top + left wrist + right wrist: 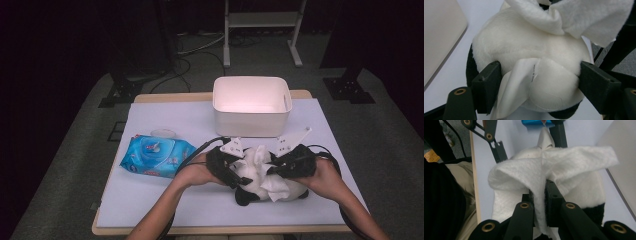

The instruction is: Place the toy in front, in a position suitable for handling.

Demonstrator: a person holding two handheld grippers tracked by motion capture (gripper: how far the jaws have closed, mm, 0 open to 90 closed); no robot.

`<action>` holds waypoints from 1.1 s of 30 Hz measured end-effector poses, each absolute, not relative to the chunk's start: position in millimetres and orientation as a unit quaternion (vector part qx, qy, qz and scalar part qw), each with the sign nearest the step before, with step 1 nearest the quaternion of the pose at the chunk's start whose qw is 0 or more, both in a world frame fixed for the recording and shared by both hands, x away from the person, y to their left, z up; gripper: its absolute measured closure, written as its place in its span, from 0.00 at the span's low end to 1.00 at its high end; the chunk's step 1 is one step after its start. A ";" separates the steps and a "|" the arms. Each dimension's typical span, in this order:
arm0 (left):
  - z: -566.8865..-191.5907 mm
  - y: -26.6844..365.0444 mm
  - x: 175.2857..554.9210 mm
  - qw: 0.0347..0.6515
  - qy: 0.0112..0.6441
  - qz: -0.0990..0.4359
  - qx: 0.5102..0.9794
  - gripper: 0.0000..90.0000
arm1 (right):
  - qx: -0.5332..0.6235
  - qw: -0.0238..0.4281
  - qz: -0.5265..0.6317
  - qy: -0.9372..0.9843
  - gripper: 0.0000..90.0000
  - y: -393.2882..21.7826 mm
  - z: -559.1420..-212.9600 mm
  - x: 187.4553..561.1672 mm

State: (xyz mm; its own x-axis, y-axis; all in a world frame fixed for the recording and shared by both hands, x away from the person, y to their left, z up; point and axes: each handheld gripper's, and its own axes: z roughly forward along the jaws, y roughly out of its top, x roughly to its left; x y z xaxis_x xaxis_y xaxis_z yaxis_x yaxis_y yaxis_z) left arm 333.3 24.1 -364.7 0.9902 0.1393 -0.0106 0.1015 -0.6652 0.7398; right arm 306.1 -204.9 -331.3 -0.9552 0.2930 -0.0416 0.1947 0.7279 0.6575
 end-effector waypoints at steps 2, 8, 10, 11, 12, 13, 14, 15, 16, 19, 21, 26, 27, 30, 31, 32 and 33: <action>-363.9 26.3 333.3 0.403 0.068 0.024 0.912 0.23 | 0.138 0.071 0.342 0.927 0.94 -209.3 -332.4 305.4; -362.4 33.3 334.7 0.401 0.070 0.024 0.913 0.23 | 0.159 0.070 0.332 0.927 0.94 -226.5 -338.7 303.2; -360.9 35.7 334.4 0.399 0.064 0.023 0.915 0.27 | 0.163 0.071 0.329 0.927 0.94 -231.1 -340.6 302.0; -359.5 37.6 333.9 0.399 0.059 0.024 0.915 0.29 | 0.164 0.073 0.327 0.928 0.94 -232.2 -341.0 301.5; -359.0 38.5 333.5 0.400 0.058 0.023 0.915 0.31 | 0.165 0.075 0.327 0.928 0.94 -233.3 -341.4 300.6; -358.8 39.6 333.2 0.400 0.056 0.023 0.914 0.33 | 0.165 0.075 0.327 0.927 0.94 -233.3 -341.3 300.4; -359.0 40.7 333.2 0.398 0.057 0.024 0.915 0.34 | 0.166 0.077 0.325 0.928 0.94 -232.6 -340.9 299.9; -359.5 41.1 333.5 0.398 0.057 0.024 0.915 0.35 | 0.165 0.078 0.324 0.928 0.94 -230.9 -340.2 299.6; -360.3 41.9 333.8 0.397 0.059 0.024 0.916 0.35 | 0.163 0.079 0.324 0.928 0.94 -229.3 -339.8 299.4; -363.8 43.1 334.9 0.403 0.063 0.024 0.913 0.37 | 0.153 0.078 0.324 0.930 0.94 -221.7 -337.7 298.8; -365.9 43.8 335.7 0.409 0.061 0.022 0.910 0.39 | 0.147 0.076 0.324 0.931 0.94 -215.1 -337.6 298.0; -369.5 44.6 338.6 0.419 0.067 0.019 0.905 0.41 | 0.131 0.073 0.325 0.934 0.94 -198.9 -337.2 298.6; -369.6 44.4 339.2 0.417 0.068 0.018 0.906 0.41 | 0.128 0.072 0.326 0.934 0.94 -196.1 -337.2 299.3; -369.1 43.7 340.0 0.416 0.064 0.019 0.907 0.41 | 0.120 0.070 0.325 0.936 0.94 -188.3 -336.2 300.7; -369.0 43.2 340.0 0.415 0.065 0.019 0.907 0.41 | 0.117 0.069 0.325 0.936 0.94 -185.0 -335.6 300.6; -369.0 42.9 340.0 0.415 0.065 0.019 0.907 0.41 | 0.115 0.068 0.324 0.936 0.94 -182.4 -335.3 300.9; -369.0 42.5 340.0 0.416 0.064 0.019 0.907 0.41 | 0.112 0.068 0.325 0.937 0.94 -179.9 -335.0 301.2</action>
